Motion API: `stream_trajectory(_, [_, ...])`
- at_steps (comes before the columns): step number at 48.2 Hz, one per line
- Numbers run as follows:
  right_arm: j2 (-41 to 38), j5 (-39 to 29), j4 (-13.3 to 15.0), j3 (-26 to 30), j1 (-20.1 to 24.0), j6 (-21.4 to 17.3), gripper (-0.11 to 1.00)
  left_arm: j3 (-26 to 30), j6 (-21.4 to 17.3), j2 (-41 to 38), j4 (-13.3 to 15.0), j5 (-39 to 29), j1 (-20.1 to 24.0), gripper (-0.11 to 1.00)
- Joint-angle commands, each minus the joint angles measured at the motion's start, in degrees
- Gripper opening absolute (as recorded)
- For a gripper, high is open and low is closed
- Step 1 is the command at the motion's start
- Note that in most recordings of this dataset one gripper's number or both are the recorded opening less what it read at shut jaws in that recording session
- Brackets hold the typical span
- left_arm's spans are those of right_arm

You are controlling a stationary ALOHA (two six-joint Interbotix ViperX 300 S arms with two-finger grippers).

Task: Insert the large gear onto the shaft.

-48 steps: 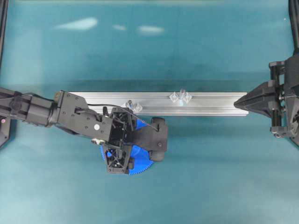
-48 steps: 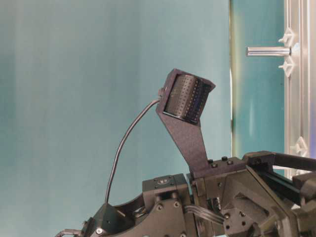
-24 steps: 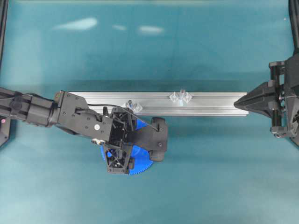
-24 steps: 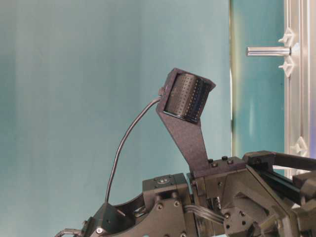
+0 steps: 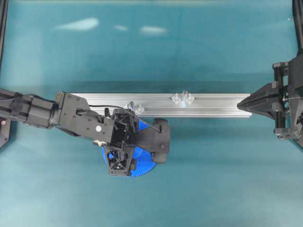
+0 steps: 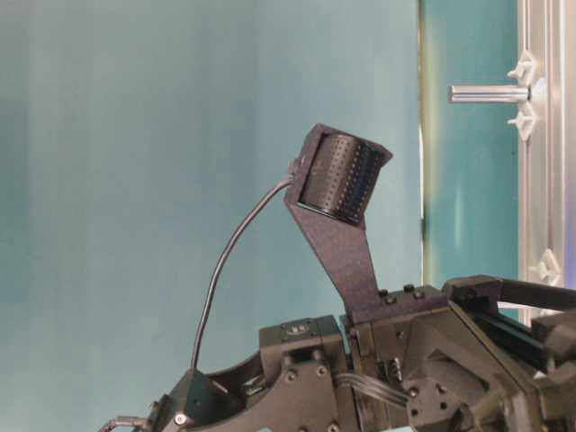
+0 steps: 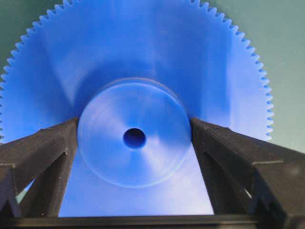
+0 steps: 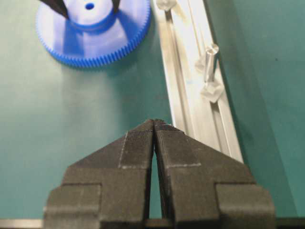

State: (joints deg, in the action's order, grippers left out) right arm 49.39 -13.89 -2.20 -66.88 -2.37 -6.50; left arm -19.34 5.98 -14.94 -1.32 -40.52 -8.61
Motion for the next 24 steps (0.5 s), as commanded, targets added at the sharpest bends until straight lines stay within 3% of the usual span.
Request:
stream_trajectory(1, [-0.18,0.53,-0.09,0.53,-0.09,-0.62,0.09,0.09,0.00,0.26,0.09,-0.26,-0.44,0.82])
stream_trajectory(3, [-0.18,0.53,-0.09,0.53,-0.09,-0.62,0.09,0.18,-0.09,0.44,0.09,0.00,-0.44,0.76])
stream_trajectory(24, [-0.18,0.44,-0.09,0.62,-0.09,-0.62,0.09,0.70,-0.35,0.62,0.09,-0.09,-0.44,0.76])
